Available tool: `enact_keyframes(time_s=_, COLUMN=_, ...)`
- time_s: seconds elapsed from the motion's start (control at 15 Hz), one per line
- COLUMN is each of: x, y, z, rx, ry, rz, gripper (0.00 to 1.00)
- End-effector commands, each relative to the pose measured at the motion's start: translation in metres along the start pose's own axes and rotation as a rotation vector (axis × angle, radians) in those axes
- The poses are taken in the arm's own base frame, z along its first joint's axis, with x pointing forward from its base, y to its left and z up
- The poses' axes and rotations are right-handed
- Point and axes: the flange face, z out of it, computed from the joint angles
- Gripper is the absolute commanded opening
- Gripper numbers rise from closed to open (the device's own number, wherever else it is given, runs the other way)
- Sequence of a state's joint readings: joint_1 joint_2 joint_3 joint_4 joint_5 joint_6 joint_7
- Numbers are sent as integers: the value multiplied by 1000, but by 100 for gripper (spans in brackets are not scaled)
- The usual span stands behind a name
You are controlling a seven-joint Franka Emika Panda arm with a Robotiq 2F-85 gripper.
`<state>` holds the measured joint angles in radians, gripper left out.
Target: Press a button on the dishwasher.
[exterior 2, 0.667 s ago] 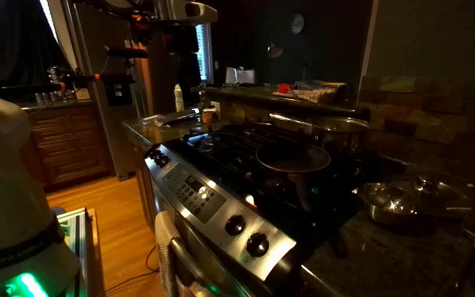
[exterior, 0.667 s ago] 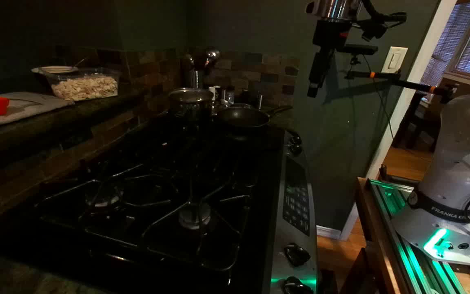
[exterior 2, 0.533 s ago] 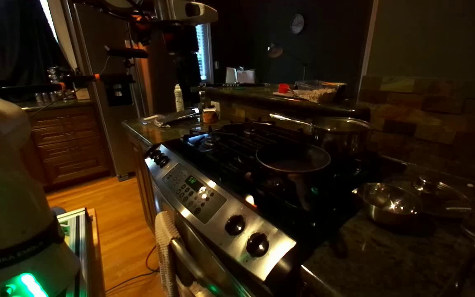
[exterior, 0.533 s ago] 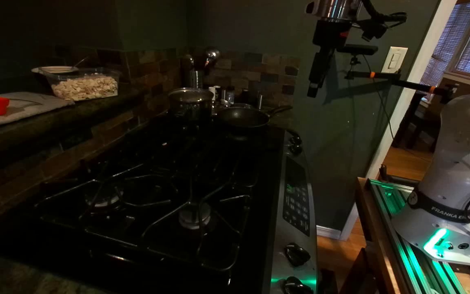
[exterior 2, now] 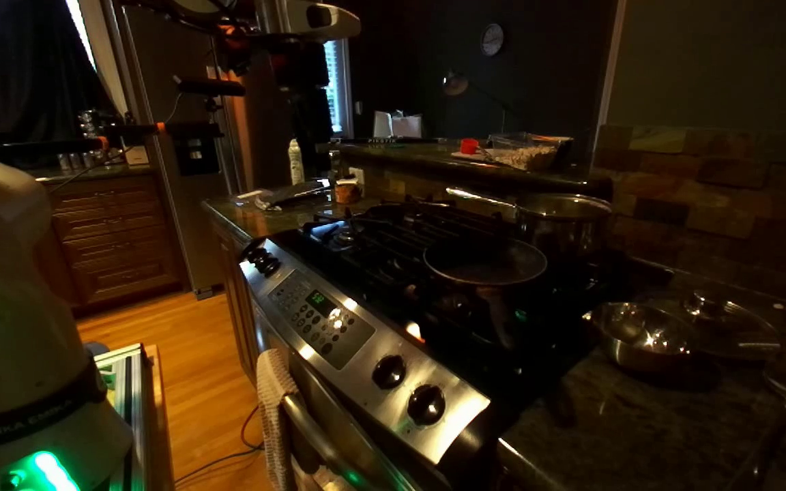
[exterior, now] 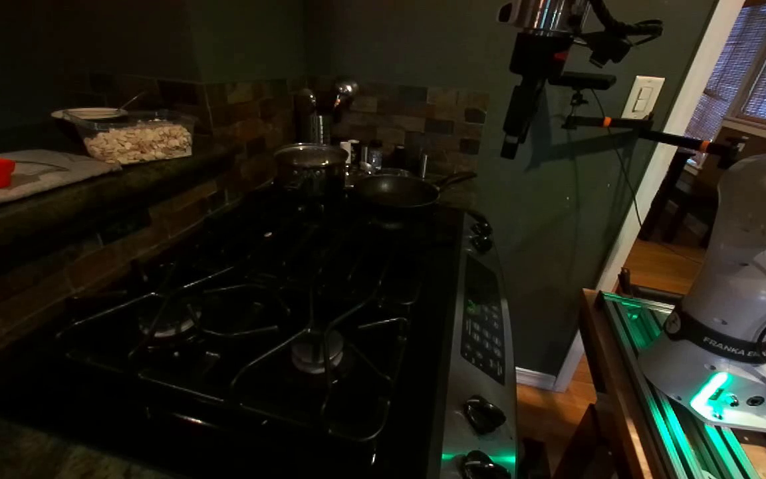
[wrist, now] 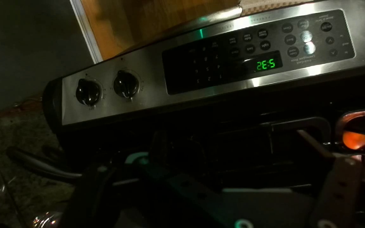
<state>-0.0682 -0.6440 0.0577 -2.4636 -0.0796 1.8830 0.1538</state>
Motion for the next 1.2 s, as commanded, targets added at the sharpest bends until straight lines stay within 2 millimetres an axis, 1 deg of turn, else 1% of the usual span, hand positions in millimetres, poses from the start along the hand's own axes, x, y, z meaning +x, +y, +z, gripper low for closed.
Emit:
enact_keyframes(time_s=0.0, x=2, y=-4, z=16, rx=-25, ry=-46, rz=1, gripper=100)
enact_keyframes(time_s=0.13, x=2, y=-4, z=32, rx=-23, ry=-86, rz=-10, gripper=100)
enact_keyframes(time_s=0.27, x=1, y=-3, z=53, rx=-37, ry=-133, rz=-15, gripper=100)
enact_keyframes(time_s=0.33, x=2, y=-2, z=65, rx=-47, ry=-152, rz=-12, gripper=93)
enact_keyframes(time_s=0.4, x=3, y=-2, z=73, rx=-53, ry=-163, rz=-15, gripper=74)
enact_keyframes(time_s=0.6, x=8, y=-1, z=102, rx=-65, ry=-221, rz=-23, gripper=49)
enact_keyframes(time_s=0.73, x=11, y=-3, z=120, rx=-62, ry=-256, rz=-34, gripper=35)
enact_keyframes(time_s=0.8, x=13, y=-5, z=129, rx=-59, ry=-273, rz=-37, gripper=26)
enact_keyframes(time_s=0.93, x=16, y=-7, z=147, rx=-65, ry=-302, rz=-41, gripper=13)
enact_keyframes(time_s=1.0, x=19, y=-9, z=155, rx=-64, ry=-314, rz=-46, gripper=4)
enact_keyframes(time_s=1.07, x=20, y=-10, z=163, rx=-63, ry=-324, rz=-49, gripper=1)
enact_keyframes(time_s=1.13, x=22, y=-13, z=171, rx=-61, ry=-335, rz=-49, gripper=0)
